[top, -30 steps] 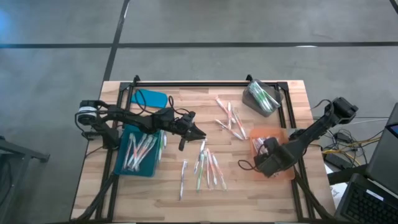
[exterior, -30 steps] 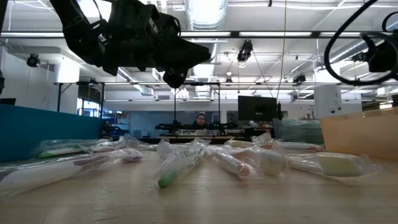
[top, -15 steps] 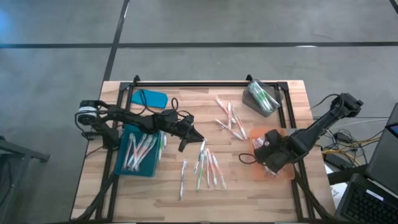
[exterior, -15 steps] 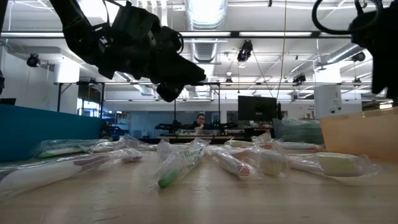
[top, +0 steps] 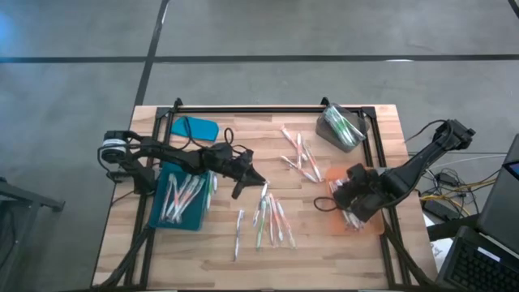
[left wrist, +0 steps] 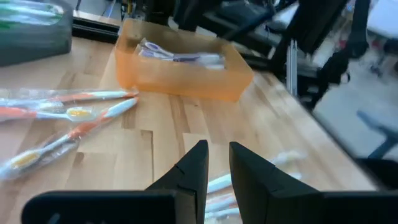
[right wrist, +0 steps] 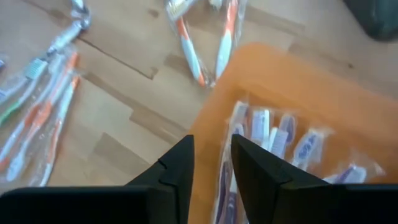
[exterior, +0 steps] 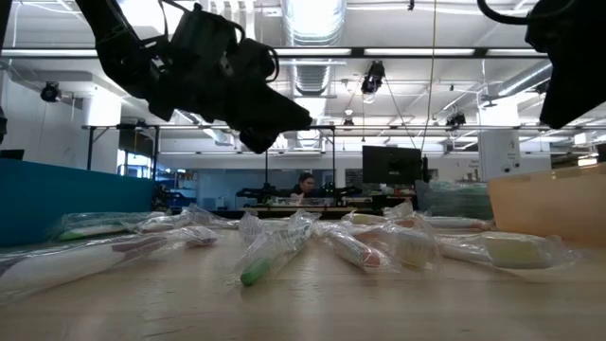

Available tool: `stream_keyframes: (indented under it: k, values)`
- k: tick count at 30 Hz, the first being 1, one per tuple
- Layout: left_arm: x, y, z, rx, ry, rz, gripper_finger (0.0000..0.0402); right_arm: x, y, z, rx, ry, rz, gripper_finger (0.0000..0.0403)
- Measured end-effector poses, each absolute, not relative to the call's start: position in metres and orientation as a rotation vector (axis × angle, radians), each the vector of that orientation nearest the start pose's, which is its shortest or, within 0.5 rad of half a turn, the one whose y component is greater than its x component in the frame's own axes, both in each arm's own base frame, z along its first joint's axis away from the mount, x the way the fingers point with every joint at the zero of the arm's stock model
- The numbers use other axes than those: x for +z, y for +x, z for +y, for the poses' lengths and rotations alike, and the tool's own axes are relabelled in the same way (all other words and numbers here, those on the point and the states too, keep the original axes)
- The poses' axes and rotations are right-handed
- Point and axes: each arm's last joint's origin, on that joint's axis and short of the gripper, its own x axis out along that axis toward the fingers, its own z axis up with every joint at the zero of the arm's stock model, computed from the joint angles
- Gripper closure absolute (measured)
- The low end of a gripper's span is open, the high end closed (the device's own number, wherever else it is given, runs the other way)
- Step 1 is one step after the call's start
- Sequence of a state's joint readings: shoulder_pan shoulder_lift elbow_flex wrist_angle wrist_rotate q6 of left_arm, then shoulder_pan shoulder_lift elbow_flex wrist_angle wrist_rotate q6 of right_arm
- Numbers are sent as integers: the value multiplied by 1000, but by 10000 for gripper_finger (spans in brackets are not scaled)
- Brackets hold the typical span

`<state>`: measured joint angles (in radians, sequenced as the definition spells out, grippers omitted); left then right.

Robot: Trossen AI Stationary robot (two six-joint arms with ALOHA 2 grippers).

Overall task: Pick & Place Toothbrushes
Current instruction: Put the green toothbrush into the black bin

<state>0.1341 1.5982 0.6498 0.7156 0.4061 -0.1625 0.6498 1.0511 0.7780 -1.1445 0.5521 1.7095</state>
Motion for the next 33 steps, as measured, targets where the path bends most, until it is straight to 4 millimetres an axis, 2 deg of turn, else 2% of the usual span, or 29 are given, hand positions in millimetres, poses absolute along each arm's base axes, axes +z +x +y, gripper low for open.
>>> stream_keyframes:
  k: [5,13,16,20,26,29,33]
  values:
    - [177,310,18,-339,-84,287,316,237,132,79,-811,692,770,327]
    - [180,317,-23,-492,119,395,232,240,130,77,-795,680,744,357]
    - [185,320,-37,-549,185,407,213,240,130,77,-792,684,741,364]
    - [191,321,-56,-617,279,446,207,240,130,77,-792,685,741,370]
    - [200,324,-75,-501,353,549,209,240,130,77,-786,674,745,368]
    - [202,323,-82,-470,323,565,209,240,130,77,-784,669,747,362]
    - [202,322,-86,-402,81,617,209,240,130,77,-780,664,749,356]
